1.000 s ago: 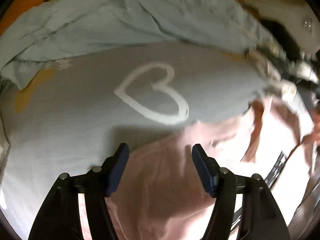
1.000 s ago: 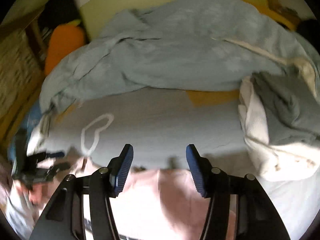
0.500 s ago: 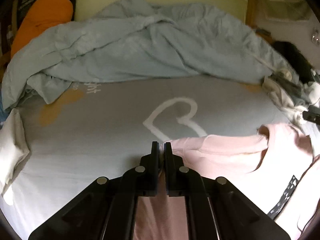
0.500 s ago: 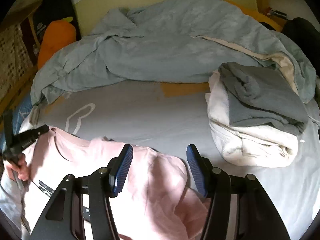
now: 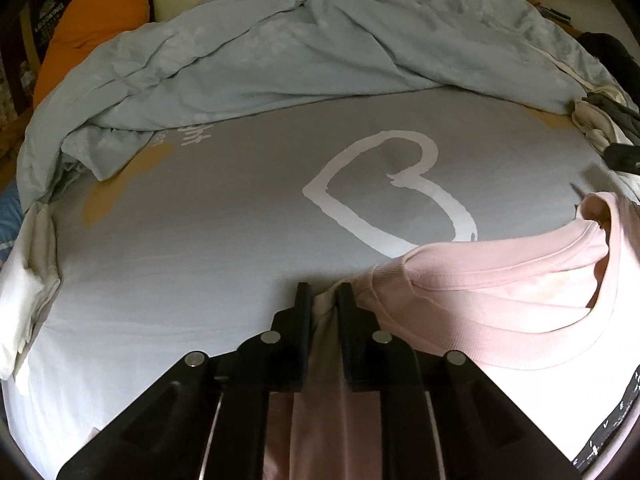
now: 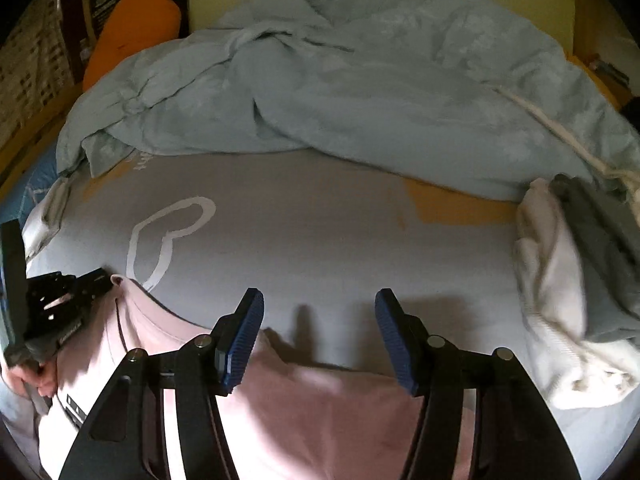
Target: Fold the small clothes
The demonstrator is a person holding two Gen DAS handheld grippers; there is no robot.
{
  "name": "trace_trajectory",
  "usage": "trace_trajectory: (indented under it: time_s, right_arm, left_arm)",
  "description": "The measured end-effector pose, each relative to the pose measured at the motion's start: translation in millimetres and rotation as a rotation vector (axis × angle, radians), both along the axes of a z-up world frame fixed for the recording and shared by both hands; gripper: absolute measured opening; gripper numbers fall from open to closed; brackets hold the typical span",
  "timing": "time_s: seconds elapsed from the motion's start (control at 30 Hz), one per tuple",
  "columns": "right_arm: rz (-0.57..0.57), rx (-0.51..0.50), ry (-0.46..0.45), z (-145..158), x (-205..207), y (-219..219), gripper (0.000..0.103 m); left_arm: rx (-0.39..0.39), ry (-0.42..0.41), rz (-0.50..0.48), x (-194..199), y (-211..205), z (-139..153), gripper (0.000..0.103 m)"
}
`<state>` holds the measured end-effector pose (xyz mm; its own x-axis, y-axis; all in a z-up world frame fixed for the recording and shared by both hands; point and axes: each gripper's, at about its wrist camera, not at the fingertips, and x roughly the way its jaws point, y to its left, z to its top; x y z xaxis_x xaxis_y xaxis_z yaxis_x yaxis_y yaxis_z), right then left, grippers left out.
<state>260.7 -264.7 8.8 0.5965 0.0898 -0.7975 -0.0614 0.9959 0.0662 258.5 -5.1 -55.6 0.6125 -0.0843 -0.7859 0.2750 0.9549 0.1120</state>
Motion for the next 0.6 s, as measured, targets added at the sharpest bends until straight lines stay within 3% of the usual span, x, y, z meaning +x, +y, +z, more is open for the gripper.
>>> trace_trajectory:
  time_s: [0.07, 0.13, 0.17, 0.27, 0.33, 0.43, 0.6]
  right_arm:
    - [0.065, 0.059, 0.067, -14, -4, 9, 0.051]
    - [0.136, 0.071, 0.107, -22, -15, 18, 0.027]
    - [0.164, 0.060, 0.113, -24, -23, 23, 0.009]
    - [0.189, -0.016, 0.068, -24, -55, 31, 0.009]
    - [0.214, -0.011, 0.066, -26, -73, 33, 0.009]
    - [0.200, -0.027, 0.101, -31, -83, 32, 0.010]
    - [0.119, -0.046, 0.053, -15, -73, 35, 0.059]
  left_arm:
    - [0.024, -0.013, 0.007, 1, -1, 0, 0.018]
    - [0.055, -0.027, 0.011, -2, -6, 0, 0.020]
    - [0.063, -0.032, 0.012, -2, -7, 0, 0.021]
    - [0.062, -0.042, 0.030, -1, -3, 2, 0.029]
    - [0.060, -0.064, 0.050, -5, 0, 5, 0.035]
    - [0.019, -0.075, 0.048, -7, 7, 9, 0.035]
    - [0.012, -0.042, 0.050, -1, 7, 5, 0.036]
